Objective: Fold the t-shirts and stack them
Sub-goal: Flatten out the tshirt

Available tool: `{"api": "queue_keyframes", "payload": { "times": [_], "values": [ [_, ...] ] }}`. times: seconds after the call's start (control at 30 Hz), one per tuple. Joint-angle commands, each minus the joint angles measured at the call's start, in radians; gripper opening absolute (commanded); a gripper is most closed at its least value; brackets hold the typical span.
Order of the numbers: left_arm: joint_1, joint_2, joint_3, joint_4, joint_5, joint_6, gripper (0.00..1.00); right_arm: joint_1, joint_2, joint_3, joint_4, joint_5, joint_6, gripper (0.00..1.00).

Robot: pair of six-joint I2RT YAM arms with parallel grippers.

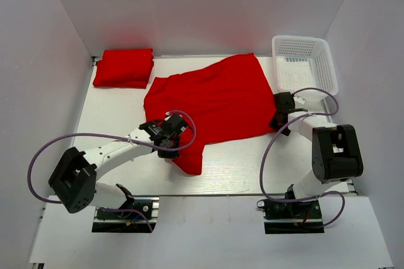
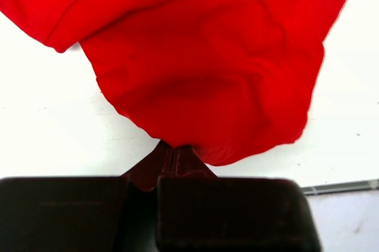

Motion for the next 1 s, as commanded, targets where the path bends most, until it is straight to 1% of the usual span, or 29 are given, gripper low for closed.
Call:
{"api": "queue_keyframes", "payload": {
  "times": [0.0,0.07,0.1,0.17,0.23,0.3,0.33,0.37,0.4,0.43,0.47,0.5,0.53,0.57,0.6,0.63,0.7,0.73,0.8,0.83,0.87,0.93,0.97],
  "values": [
    [-0.004,-0.054,0.038,0.026,0.028,0.028,0.0,-0.007,0.004,-0.027,0.04,-0.002,0.019,0.42],
    [-0.004,-0.074,0.038,0.042,0.053,0.058,0.0,-0.004,-0.004,-0.043,0.057,-0.011,0.004,0.3],
    [-0.004,-0.089,0.047,0.051,0.069,0.069,0.0,-0.006,-0.023,-0.056,0.083,-0.032,-0.014,0.13],
    [-0.004,-0.123,0.09,0.069,0.091,0.112,0.0,-0.003,-0.05,-0.06,0.095,-0.045,-0.036,0.0],
    [-0.004,-0.154,0.128,0.079,0.082,0.135,0.0,-0.001,-0.106,-0.06,0.109,-0.045,-0.066,0.0],
    [-0.004,-0.196,0.204,0.089,0.048,0.154,0.0,-0.001,-0.143,-0.037,0.103,-0.049,-0.1,0.0],
    [-0.004,-0.197,0.233,0.099,-0.001,0.169,0.0,0.003,-0.21,-0.03,0.099,-0.066,-0.121,0.0],
    [0.005,-0.209,0.303,0.099,-0.042,0.181,0.0,0.002,-0.235,-0.003,0.089,-0.078,-0.131,0.0],
    [0.005,-0.209,0.343,0.099,-0.082,0.19,0.0,0.005,-0.26,0.009,0.092,-0.127,-0.146,0.0],
    [0.005,-0.189,0.387,0.099,-0.16,0.203,0.0,0.005,-0.327,0.061,0.1,-0.143,-0.175,0.0],
    [0.005,-0.178,0.474,0.099,-0.197,0.213,0.0,0.003,-0.349,0.084,0.096,-0.158,-0.191,0.0],
    [0.005,-0.165,0.518,0.112,-0.275,0.239,0.0,0.003,-0.388,0.104,0.092,-0.169,-0.201,0.0],
    [0.005,-0.152,0.558,0.112,-0.312,0.259,0.0,0.005,-0.422,0.184,0.085,-0.174,-0.235,0.0],
    [0.005,-0.125,0.648,0.126,-0.34,0.279,0.0,0.005,-0.435,0.212,0.077,-0.174,-0.244,0.0],
    [0.005,-0.109,0.696,0.126,-0.368,0.299,0.0,0.003,-0.456,0.242,0.068,-0.168,-0.257,0.0],
    [0.005,-0.097,0.795,0.126,-0.416,0.359,0.0,0.005,-0.468,0.349,0.024,-0.161,-0.287,0.0],
    [0.005,-0.077,0.892,0.148,-0.469,0.422,0.0,0.005,-0.485,0.451,-0.01,-0.161,-0.316,0.0],
    [0.005,-0.077,0.967,0.164,-0.483,0.489,0.0,0.003,-0.49,0.512,-0.029,-0.18,-0.347,0.0],
    [0.005,-0.091,1.018,0.253,-0.468,0.572,0.0,0.003,-0.51,0.601,-0.055,-0.177,-0.37,0.0],
    [0.005,-0.103,1.049,0.285,-0.452,0.647,0.0,0.005,-0.513,0.632,-0.062,-0.18,-0.394,0.0],
    [0.005,-0.117,1.064,0.31,-0.435,0.675,0.0,0.002,-0.524,0.711,-0.075,-0.18,-0.407,0.0],
    [0.005,-0.157,1.112,0.364,-0.342,0.753,0.0,0.0,-0.533,0.765,-0.079,-0.183,-0.441,0.0],
    [0.005,-0.167,1.133,0.364,-0.308,0.767,0.0,0.0,-0.541,0.846,-0.092,-0.189,-0.471,0.0]
  ]
}}
